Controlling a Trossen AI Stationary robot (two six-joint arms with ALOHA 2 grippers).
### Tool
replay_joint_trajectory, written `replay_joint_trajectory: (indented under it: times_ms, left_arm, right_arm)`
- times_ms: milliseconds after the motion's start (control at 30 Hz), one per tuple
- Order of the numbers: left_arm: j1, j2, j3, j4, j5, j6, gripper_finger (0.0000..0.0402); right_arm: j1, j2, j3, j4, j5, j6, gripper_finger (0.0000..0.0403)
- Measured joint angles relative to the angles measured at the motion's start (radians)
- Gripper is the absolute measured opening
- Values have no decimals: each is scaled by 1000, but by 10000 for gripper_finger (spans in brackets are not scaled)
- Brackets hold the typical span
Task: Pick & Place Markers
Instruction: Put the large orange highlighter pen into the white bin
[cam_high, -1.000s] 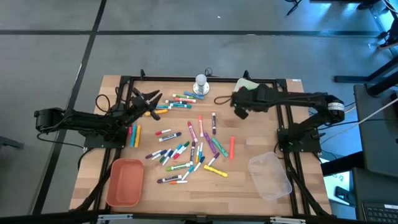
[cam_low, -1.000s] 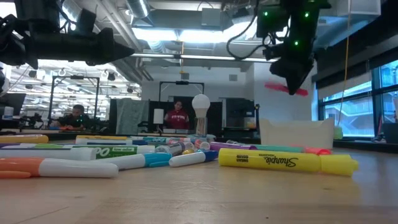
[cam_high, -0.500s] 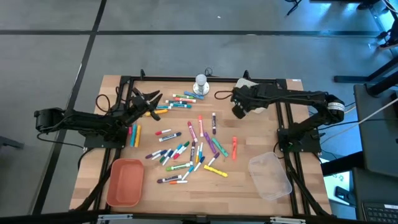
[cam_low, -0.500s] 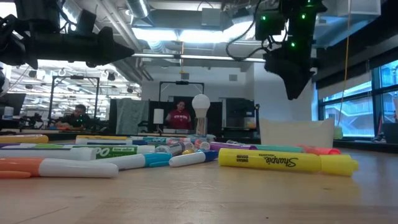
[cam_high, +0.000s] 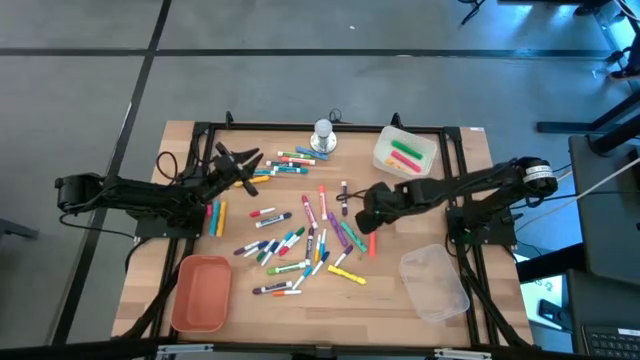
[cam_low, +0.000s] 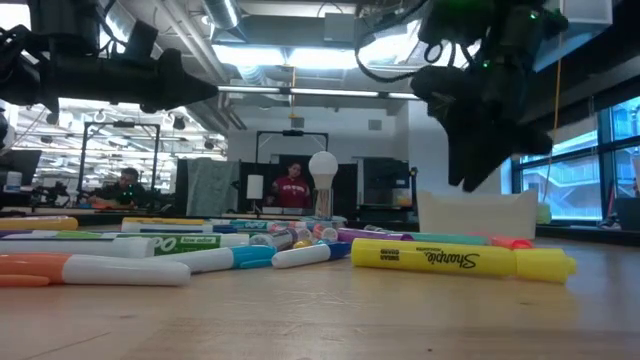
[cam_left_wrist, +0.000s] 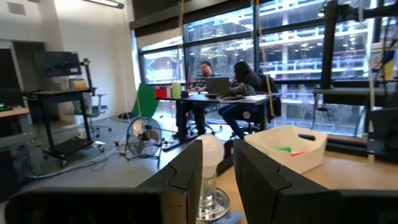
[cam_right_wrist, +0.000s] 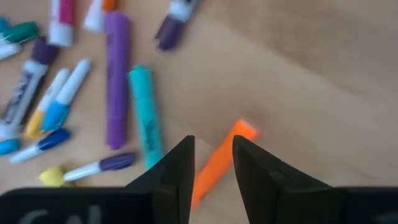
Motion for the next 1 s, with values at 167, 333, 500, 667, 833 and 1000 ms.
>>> replay_joint_trajectory:
  times_ms: [167,333,500,667,833,1000]
  left_arm:
    - [0,0,0,2,5,-22,86]
    - [0,0,0,10,5,-22,86]
    - [0,0,0,11,-4,-22,86]
    - [0,0,0,13,-4,-22,86]
    - [0,0,0,14,-5,-22,86]
    - [0,0,0,18,-7,-22,86]
  right_arm:
    - [19,0,-64,53,35,38,110]
    - [22,1,-115,79,42,74,110]
    - [23,40,-116,132,30,69,110]
    - [23,114,-110,129,30,76,110]
    - [24,166,-110,154,4,75,110]
    - [24,165,-107,154,16,20,110]
